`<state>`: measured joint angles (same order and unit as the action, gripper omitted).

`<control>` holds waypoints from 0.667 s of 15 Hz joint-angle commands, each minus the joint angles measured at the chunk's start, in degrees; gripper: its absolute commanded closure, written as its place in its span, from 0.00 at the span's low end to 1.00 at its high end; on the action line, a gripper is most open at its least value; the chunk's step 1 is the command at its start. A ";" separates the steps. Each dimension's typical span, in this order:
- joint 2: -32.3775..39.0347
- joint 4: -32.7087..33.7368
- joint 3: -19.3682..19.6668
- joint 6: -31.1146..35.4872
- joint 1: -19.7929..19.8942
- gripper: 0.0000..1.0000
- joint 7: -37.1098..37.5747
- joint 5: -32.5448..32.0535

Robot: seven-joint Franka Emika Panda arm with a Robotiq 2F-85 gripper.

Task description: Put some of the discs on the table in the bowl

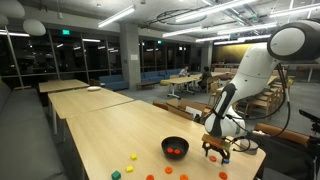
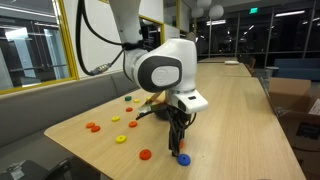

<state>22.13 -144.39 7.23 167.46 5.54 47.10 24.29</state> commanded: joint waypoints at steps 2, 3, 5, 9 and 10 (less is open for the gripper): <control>0.52 1.28 3.32 -1.19 -3.48 0.00 1.47 -2.63; 0.55 1.37 3.53 -1.31 -3.83 0.00 1.51 -2.86; 0.60 1.66 3.66 -1.48 -4.45 0.00 1.58 -3.13; 0.68 2.14 3.84 -1.40 -5.50 0.00 1.84 -3.71; 0.71 2.22 3.95 -1.41 -5.68 0.00 1.96 -3.93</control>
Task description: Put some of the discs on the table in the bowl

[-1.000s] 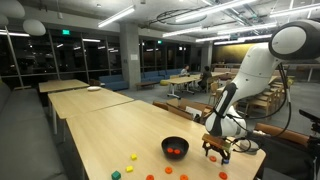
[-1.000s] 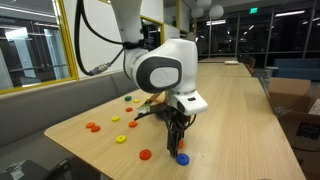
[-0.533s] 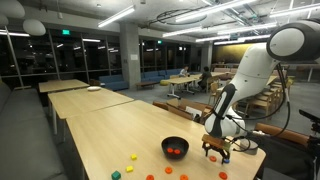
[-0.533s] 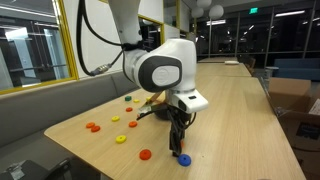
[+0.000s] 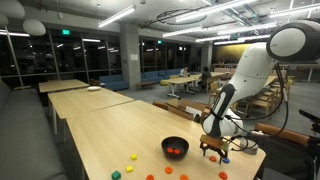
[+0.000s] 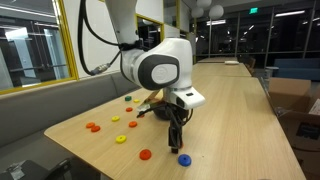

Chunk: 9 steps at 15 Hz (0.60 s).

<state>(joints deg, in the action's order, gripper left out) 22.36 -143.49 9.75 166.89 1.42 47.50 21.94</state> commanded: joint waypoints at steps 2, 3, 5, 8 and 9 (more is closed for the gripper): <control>0.56 1.48 1.61 -0.87 -1.79 0.00 1.76 -1.91; 0.60 1.53 1.71 -0.88 -1.87 0.00 1.85 -2.03; 0.67 1.46 2.15 -0.62 -2.28 0.00 2.05 -2.44; 0.80 1.49 2.71 -0.35 -2.77 0.34 2.06 -3.15; 0.82 1.52 2.81 -0.37 -2.87 0.44 2.08 -3.24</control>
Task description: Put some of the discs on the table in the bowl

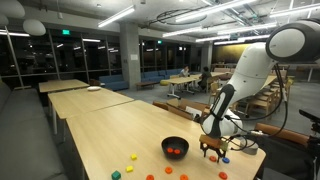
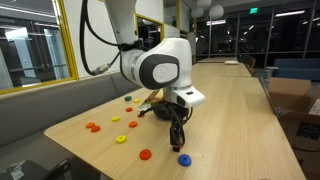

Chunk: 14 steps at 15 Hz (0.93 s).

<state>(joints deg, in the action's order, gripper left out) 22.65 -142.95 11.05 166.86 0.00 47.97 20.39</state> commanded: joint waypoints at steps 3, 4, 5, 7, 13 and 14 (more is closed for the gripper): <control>0.31 1.22 2.11 -0.38 -2.07 0.66 1.94 -2.16; 0.30 1.38 2.27 -0.37 -2.29 0.73 2.06 -2.36; 0.18 1.41 2.61 -0.38 -2.64 0.81 2.37 -2.71; -0.37 1.37 3.33 -0.40 -3.38 0.83 2.99 -3.57; -3.14 1.85 8.44 0.79 -10.16 0.82 8.54 -10.16; -3.36 2.21 9.38 0.96 -11.37 0.82 9.71 -11.64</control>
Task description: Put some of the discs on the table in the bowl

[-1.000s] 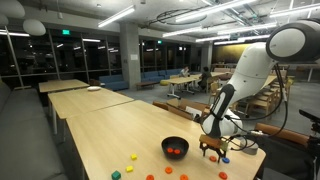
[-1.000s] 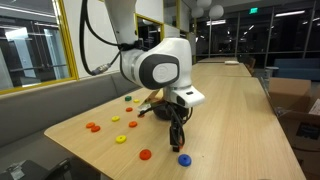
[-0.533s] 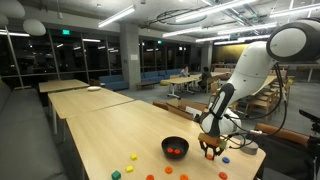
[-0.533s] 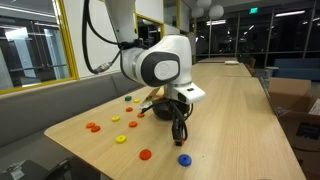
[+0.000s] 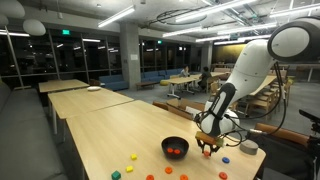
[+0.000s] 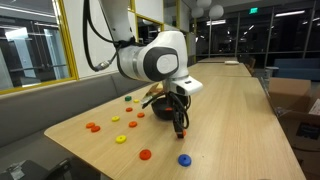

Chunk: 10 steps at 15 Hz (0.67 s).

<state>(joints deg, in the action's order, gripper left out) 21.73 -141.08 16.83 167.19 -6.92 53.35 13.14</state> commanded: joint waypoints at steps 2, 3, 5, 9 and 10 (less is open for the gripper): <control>-3.21 1.55 5.55 0.81 -7.29 0.82 7.14 -7.97; -3.49 2.17 6.61 0.93 -8.75 0.82 8.72 -9.96; -3.90 3.51 8.03 1.33 -11.06 0.82 11.48 -13.79; -4.05 6.02 7.04 3.70 -12.35 0.82 14.63 -17.65; -3.94 6.44 6.60 4.46 -12.47 0.82 14.83 -17.80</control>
<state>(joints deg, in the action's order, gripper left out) 18.26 -135.97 23.60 169.39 -18.45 65.87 -2.36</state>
